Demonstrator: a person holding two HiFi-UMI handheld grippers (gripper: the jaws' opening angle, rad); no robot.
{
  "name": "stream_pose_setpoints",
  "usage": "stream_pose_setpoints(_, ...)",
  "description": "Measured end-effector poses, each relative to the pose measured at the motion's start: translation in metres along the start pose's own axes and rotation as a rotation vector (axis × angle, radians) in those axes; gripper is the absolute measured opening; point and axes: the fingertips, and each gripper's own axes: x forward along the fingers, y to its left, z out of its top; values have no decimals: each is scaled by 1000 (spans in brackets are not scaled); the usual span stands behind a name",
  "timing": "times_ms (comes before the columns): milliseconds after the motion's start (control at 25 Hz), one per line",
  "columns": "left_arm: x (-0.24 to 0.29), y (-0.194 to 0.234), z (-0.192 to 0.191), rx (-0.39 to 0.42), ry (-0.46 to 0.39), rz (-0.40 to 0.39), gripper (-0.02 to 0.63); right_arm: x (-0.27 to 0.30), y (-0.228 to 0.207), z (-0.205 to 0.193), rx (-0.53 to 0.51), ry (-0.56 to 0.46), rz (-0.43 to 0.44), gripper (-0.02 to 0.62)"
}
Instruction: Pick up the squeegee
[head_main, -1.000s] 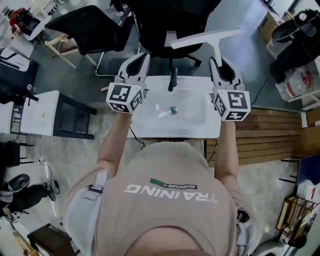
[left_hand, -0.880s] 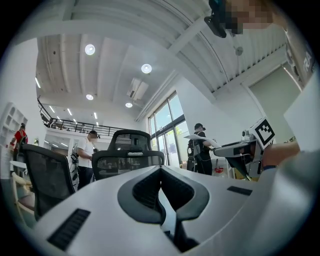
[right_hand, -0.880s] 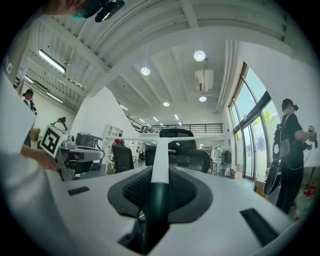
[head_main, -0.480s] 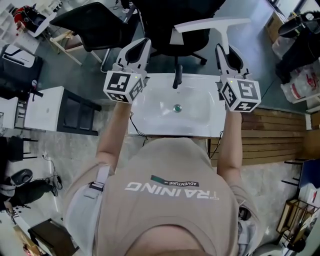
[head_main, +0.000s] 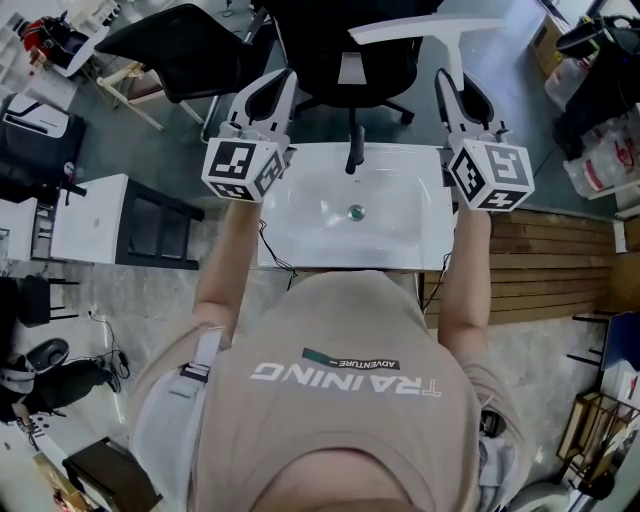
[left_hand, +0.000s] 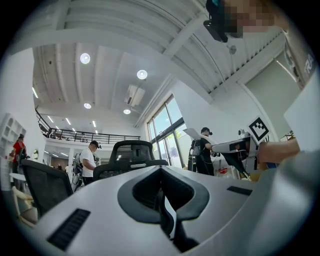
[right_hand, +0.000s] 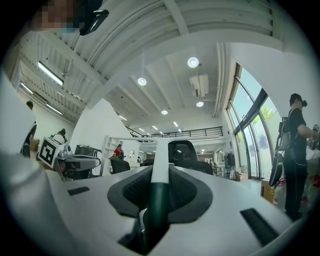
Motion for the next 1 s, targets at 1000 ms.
stream_pose_setpoints(1000, 3, 21, -6, -26, -6, 42, 12, 16, 2, 1, -37, 21, 31, 95)
